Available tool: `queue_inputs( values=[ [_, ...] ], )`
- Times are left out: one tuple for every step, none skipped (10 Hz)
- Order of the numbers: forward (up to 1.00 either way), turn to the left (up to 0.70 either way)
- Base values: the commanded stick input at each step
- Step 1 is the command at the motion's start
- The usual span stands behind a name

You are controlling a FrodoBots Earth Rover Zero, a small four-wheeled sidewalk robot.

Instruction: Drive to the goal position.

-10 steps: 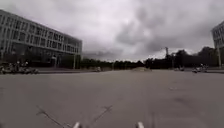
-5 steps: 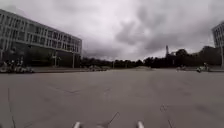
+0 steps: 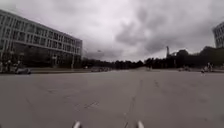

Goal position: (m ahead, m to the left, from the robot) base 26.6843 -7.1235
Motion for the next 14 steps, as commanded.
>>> queue_inputs(
  values=[
    [1.00, 0.00],
    [1.00, 0.00],
    [1.00, 0.00],
    [1.00, 0.00],
    [1.00, 0.00],
    [1.00, 0.00],
    [1.00, 0.00],
    [1.00, 0.00],
    [1.00, 0.00],
    [1.00, 0.00],
    [1.00, 0.00],
    [1.00, 0.00],
    [1.00, 0.00],
    [1.00, 0.00]
  ],
)
